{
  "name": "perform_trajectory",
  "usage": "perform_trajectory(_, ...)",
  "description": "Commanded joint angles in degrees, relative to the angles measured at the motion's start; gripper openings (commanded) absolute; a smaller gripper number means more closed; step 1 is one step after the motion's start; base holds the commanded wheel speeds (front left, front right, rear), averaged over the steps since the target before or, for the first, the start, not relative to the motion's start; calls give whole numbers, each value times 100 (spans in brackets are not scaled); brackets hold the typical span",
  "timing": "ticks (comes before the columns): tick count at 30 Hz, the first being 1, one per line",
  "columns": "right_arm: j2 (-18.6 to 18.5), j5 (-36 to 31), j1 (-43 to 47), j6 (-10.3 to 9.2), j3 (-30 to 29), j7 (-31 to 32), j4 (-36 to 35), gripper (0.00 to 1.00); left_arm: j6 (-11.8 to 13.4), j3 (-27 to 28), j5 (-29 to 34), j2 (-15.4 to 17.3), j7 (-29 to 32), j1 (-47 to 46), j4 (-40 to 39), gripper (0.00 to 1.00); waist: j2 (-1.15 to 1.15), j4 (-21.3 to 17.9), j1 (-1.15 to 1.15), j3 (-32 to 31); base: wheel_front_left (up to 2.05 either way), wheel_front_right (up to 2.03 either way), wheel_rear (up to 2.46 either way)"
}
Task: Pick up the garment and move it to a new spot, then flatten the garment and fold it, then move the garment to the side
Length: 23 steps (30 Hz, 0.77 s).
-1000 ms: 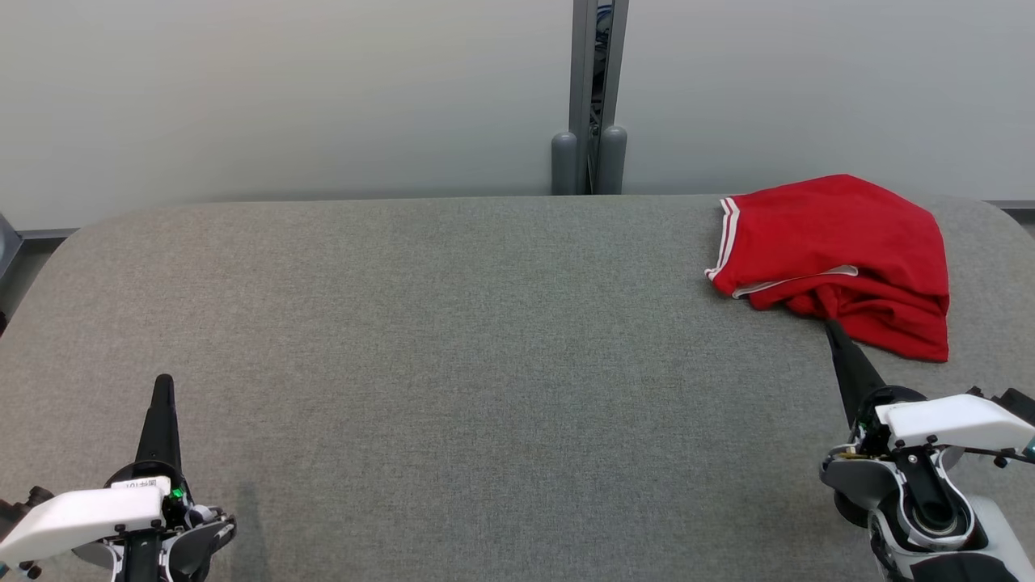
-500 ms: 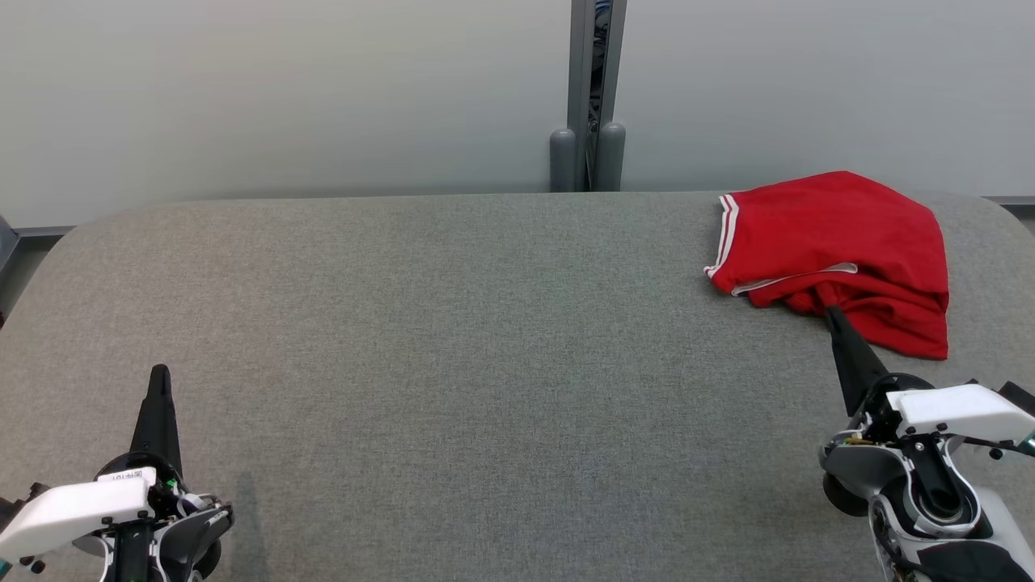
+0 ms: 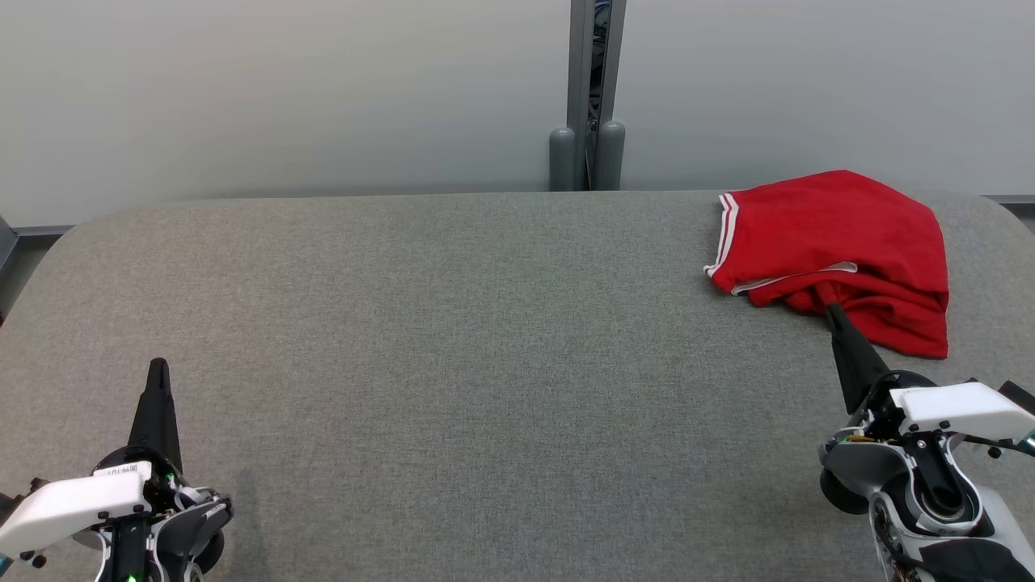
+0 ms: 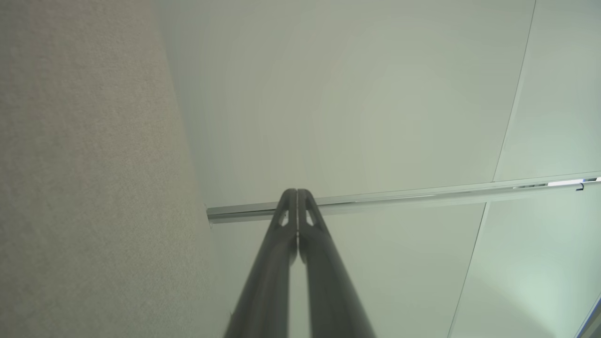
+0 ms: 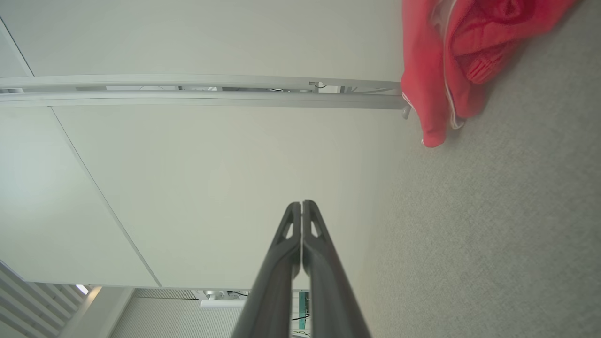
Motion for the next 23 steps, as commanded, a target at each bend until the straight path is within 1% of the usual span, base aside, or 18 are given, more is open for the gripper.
perform_trajectory(1,-50,15,-55,2,-13,4,14,0,-26,16,-8,16,11,-57,-1,0,0,0,0,0,0,0,0)
perform_trajectory(23,-50,16,-55,2,-12,5,14,0,-26,15,-9,16,10,-56,-2,0,0,0,0,0,0,0,0)
